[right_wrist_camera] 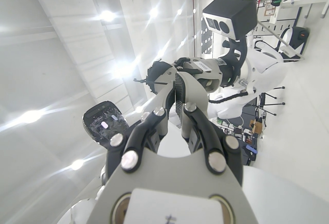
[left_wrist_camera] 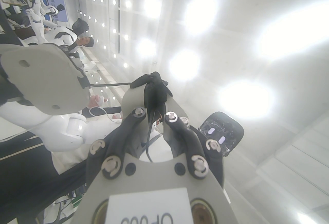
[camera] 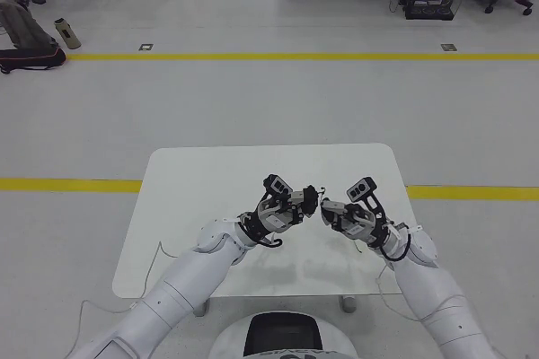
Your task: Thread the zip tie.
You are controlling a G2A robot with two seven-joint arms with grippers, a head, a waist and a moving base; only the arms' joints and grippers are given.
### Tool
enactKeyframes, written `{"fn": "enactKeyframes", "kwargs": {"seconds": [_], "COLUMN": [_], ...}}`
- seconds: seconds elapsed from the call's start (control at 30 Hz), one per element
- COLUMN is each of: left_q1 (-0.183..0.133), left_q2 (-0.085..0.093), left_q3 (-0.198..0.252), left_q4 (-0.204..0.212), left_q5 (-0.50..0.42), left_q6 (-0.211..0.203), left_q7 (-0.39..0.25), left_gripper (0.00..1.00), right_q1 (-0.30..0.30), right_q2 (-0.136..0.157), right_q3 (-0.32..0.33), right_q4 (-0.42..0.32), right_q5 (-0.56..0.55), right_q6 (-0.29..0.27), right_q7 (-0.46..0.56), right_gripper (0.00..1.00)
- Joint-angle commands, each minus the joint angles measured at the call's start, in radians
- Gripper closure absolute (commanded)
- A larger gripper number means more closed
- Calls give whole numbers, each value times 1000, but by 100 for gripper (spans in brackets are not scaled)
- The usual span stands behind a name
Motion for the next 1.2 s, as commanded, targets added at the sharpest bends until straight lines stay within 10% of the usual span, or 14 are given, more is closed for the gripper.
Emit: {"fn": "enactKeyframes", "kwargs": {"seconds": [0.0, 1.17], "left_q1": [0, 0], "left_q2": [0, 0], "left_q3": [0, 0], "left_q4": [0, 0], "left_q5": [0, 0], "left_q6": [0, 0], "left_q7": [0, 0], "left_gripper": [100, 100], "right_q1": [0, -2], "right_q2": [1, 14], "right_q3": [0, -16], "right_q4": [0, 3], "right_q5": [-8, -114], "right_q6": [-2, -13], "right_q7": [-2, -27], "right_gripper": [100, 100]}}
